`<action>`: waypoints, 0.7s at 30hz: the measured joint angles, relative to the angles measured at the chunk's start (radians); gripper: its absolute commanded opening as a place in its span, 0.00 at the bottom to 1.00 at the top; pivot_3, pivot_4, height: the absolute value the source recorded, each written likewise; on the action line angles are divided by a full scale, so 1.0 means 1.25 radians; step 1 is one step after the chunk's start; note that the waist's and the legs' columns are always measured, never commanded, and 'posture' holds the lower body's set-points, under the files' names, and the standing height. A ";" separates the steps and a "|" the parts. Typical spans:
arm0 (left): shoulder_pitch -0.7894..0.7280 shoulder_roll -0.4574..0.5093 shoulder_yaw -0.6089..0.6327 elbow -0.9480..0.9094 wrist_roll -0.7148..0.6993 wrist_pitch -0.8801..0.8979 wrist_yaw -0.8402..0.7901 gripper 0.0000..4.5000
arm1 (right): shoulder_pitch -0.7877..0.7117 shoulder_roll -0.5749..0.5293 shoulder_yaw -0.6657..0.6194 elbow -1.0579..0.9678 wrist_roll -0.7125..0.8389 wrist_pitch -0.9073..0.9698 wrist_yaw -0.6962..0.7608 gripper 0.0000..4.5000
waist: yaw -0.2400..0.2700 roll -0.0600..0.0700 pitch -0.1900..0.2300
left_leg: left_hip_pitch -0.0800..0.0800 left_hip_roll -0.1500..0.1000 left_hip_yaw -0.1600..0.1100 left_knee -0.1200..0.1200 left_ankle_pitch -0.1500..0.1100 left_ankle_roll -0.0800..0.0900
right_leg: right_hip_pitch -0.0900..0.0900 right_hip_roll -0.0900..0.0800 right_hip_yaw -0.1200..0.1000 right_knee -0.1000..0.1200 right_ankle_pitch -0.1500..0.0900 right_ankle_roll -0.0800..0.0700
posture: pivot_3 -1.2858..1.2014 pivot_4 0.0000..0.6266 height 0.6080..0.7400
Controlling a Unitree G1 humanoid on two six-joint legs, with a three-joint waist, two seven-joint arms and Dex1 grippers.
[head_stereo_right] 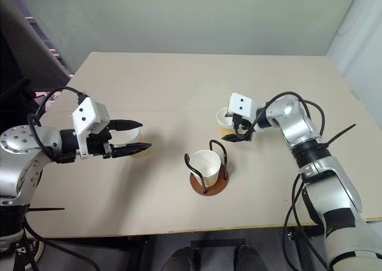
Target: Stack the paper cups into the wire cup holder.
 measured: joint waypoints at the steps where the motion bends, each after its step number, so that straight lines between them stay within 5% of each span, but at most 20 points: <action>1: 0.001 -0.004 0.000 -0.012 -0.005 0.007 0.007 0.77 | 0.000 0.006 0.000 0.011 -0.010 -0.009 0.003 0.85 | 0.000 0.000 0.000 | 0.000 0.000 0.000 0.000 0.000 0.000 | 0.000 0.000 0.000 0.000 0.000 0.000 | 0.52 0.24 1.00; 12: -0.005 -0.018 0.007 -0.073 -0.068 0.038 0.024 0.77 | -0.024 0.054 -0.019 0.110 -0.075 -0.067 -0.021 0.00 | 0.000 0.000 0.000 | 0.001 0.000 0.000 0.000 -0.003 0.004 | 0.000 0.000 0.000 0.002 0.001 0.000 | 0.52 0.24 1.00; 16: -0.012 -0.016 0.012 -0.070 -0.094 0.035 -0.004 0.77 | -0.023 0.021 -0.072 0.010 -0.016 -0.012 0.035 0.00 | 0.001 0.000 0.000 | 0.001 0.000 0.000 0.000 -0.002 0.002 | 0.000 0.000 0.000 0.002 0.002 -0.001 | 0.52 0.24 1.00; 21: -0.044 -0.003 0.052 -0.045 -0.151 0.021 -0.086 0.77 | -0.010 -0.105 -0.195 -0.322 0.163 0.207 0.138 0.00 | 0.004 0.000 0.000 | 0.001 0.000 0.000 0.000 0.002 -0.003 | 0.001 0.001 0.000 0.000 0.002 -0.001 | 0.52 0.24 1.00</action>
